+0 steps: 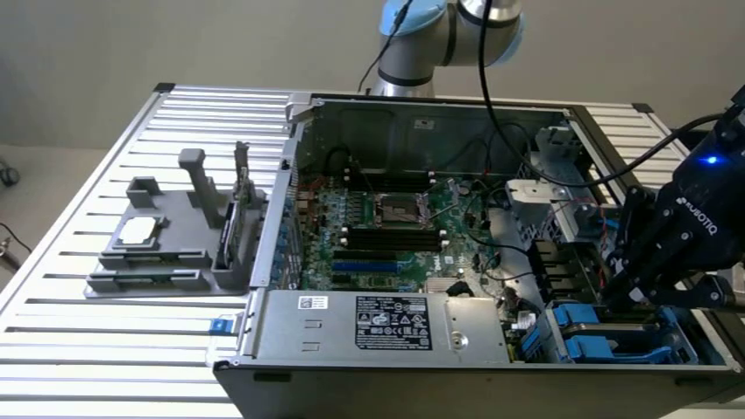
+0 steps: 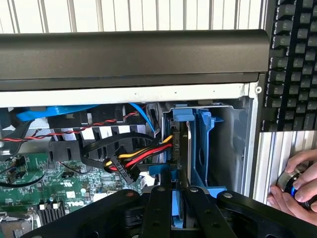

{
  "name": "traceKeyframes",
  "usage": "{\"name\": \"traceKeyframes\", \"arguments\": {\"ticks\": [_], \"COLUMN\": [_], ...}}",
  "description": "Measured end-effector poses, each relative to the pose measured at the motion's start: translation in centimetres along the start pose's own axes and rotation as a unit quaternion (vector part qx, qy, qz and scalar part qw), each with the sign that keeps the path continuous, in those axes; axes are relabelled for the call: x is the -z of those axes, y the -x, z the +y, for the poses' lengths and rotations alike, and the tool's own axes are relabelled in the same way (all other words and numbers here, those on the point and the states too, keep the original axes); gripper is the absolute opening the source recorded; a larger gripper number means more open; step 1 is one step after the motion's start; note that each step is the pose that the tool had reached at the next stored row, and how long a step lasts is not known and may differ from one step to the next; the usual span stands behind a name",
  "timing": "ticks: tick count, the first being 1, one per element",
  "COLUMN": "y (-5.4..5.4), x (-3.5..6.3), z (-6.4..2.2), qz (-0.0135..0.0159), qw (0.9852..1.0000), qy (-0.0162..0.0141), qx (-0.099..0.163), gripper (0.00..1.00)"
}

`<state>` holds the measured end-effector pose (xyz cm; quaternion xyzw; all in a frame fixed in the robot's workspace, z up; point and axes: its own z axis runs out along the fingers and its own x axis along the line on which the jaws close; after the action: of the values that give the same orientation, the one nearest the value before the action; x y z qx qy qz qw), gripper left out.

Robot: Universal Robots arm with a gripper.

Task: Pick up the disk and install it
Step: 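Insert the second disk wire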

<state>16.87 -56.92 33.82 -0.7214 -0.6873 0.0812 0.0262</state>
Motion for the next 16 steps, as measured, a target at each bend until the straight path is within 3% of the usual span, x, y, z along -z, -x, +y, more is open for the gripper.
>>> {"name": "traceKeyframes", "arguments": {"ticks": [16], "y": [0.30], "x": [-0.10], "z": [0.03], "qz": [0.0070], "qw": [1.0000], "qy": [-0.0002], "qx": [0.004], "gripper": [0.16]}}
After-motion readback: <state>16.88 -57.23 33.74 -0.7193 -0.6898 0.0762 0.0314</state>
